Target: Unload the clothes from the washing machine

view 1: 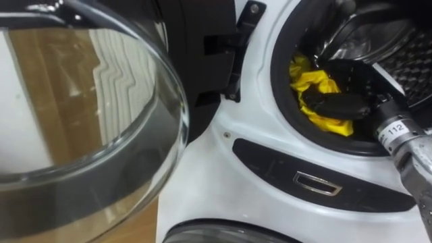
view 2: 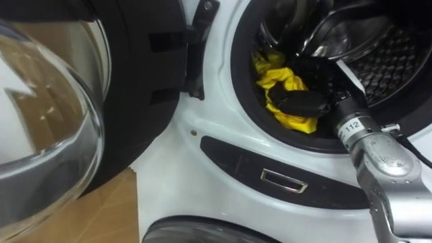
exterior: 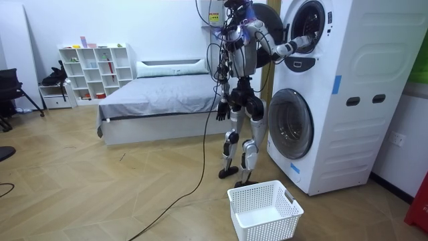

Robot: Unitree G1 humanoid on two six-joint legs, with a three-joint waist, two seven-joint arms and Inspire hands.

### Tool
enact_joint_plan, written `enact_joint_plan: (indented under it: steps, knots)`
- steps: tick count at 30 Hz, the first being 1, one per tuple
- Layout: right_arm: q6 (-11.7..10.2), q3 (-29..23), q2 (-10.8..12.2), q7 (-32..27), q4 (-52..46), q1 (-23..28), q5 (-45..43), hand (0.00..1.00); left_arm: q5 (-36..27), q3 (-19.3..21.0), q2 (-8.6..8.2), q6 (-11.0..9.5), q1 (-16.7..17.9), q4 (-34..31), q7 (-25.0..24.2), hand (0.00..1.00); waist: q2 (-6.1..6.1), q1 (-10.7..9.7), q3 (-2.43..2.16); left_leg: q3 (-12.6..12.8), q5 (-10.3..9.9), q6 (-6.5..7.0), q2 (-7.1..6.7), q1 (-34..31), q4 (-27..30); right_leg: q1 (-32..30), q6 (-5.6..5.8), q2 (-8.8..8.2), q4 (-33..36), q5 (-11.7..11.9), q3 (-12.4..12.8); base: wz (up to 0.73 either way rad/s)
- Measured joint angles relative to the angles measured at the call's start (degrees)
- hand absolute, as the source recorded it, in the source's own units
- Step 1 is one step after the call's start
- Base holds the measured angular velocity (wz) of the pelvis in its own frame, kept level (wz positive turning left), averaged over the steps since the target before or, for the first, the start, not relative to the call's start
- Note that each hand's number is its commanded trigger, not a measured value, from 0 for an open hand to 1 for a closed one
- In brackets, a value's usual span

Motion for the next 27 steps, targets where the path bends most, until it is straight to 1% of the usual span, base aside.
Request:
enact_joint_plan:
  steps: [7,10,11,13,14,15,16,19,21,22,23,24,25,27]
  knots:
    - [0.1,-0.5,-0.5,-0.3,-0.2,-0.6,-1.1,1.00,0.0,-0.1,0.85,-0.3,-0.1,0.0,0.2,0.00,0.06,0.2,0.04,0.0,-0.1,-0.10,0.02,0.1,-0.2,-0.1,0.21,0.11,0.0,-0.1,0.0,0.00]
    - [-0.4,-0.4,-0.5,-0.4,-0.2,-0.6,-1.1,1.00,0.0,-0.3,1.22,-1.0,-0.1,0.8,0.2,0.00,0.14,0.2,0.11,0.1,-0.1,-0.15,0.03,0.3,-0.2,-0.1,0.22,0.21,0.0,-0.1,0.1,0.00]
    - [-0.4,-0.5,-0.5,-0.7,-0.2,-0.7,-1.1,1.00,0.0,-1.1,1.39,-1.4,-0.2,1.2,0.3,0.00,0.20,0.3,0.16,0.2,-0.1,-0.15,0.03,0.3,-0.3,-0.1,0.23,0.21,0.0,-0.1,0.2,0.00]
    - [-0.3,-0.4,-0.5,-1.3,-1.0,-0.8,-1.1,1.00,-0.1,-1.2,1.37,-1.9,-0.4,1.4,0.2,0.00,0.25,0.3,0.30,0.4,-0.1,-0.15,0.08,0.2,-0.4,-0.2,0.32,0.20,0.0,-0.2,0.2,-0.03]
    - [-0.3,-0.4,-0.5,-1.5,-2.0,-0.8,-1.4,1.00,0.0,-1.1,1.38,-2.4,-0.4,1.6,0.3,0.00,0.15,0.3,0.54,0.7,-0.1,-0.15,0.13,0.2,-0.4,-0.3,0.60,0.12,0.0,-0.4,0.3,-0.11]
    - [-0.3,-0.4,-0.5,-1.8,-2.7,-0.8,-1.4,1.00,-0.1,-1.2,1.38,-2.6,-0.6,2.0,0.4,0.00,0.10,0.2,0.58,1.0,-0.2,-0.20,0.13,0.2,-0.5,-0.5,0.72,0.12,0.0,-0.5,0.2,-0.11]
    - [-0.3,-0.4,-0.5,-2.0,-3.3,-0.7,-1.4,1.00,-0.3,-1.2,1.38,-2.7,-0.7,2.3,0.5,0.00,0.07,0.1,0.57,0.9,-0.2,-0.22,0.13,0.1,-0.5,-0.6,0.77,0.11,0.0,-0.5,0.3,-0.06]
    - [0.1,-0.4,-0.5,-2.2,-9.4,0.0,0.1,1.00,-1.8,-1.0,1.37,-3.5,-0.6,2.4,1.3,0.00,0.02,-0.4,0.54,1.3,-0.2,-0.23,0.09,-0.7,-0.4,-1.7,0.79,0.11,0.0,-0.6,0.3,-0.02]
    - [0.2,-0.5,-0.5,-3.2,-15.4,2.3,0.6,1.00,-2.2,-1.0,1.31,-4.8,-0.5,2.4,1.9,0.00,0.04,-1.4,0.54,1.8,-0.1,-0.25,0.09,-1.1,-0.2,-2.0,0.79,0.08,0.0,-0.6,0.6,0.00]
    - [0.2,-0.5,-0.5,-3.5,-16.8,3.1,0.7,1.00,-2.2,-1.0,1.25,-5.1,-0.4,2.5,1.9,0.00,0.07,-1.4,0.52,2.1,-0.1,-0.25,0.10,-1.0,-0.2,-2.0,0.79,0.08,0.1,-0.6,0.9,-0.10]
    - [0.2,-0.5,-0.3,-3.7,-19.6,4.4,1.0,1.00,-2.2,-1.0,1.08,-5.8,-0.2,2.6,1.9,0.00,0.13,-1.4,0.55,3.1,-0.1,-0.25,0.24,-0.8,0.0,-2.0,0.79,0.11,0.0,-0.6,1.8,-0.27]
    - [0.2,-0.5,-0.1,-3.7,-22.1,5.9,1.5,1.00,-2.2,-1.0,0.88,-6.2,0.1,2.7,2.0,0.00,0.38,-1.5,0.66,3.3,-0.1,-0.25,0.26,-0.6,0.0,-2.0,0.79,0.09,0.0,-0.6,2.1,-0.30]
    - [0.2,-0.5,-0.1,-3.7,-23.4,6.8,1.7,1.00,-2.2,-0.9,0.80,-6.3,0.1,3.0,2.0,0.00,0.54,-1.5,0.70,3.4,-0.1,-0.25,0.24,-0.6,0.0,-2.0,0.79,0.09,0.0,-0.6,2.4,-0.21]
    - [0.2,-0.5,-0.1,-3.5,-27.8,11.4,2.1,1.00,-2.2,-1.0,0.76,-6.6,0.2,3.4,2.0,0.00,0.65,-2.1,0.57,4.1,-0.1,-0.25,0.20,-0.5,0.0,-2.0,0.79,-0.04,0.0,-0.6,3.2,-0.15]
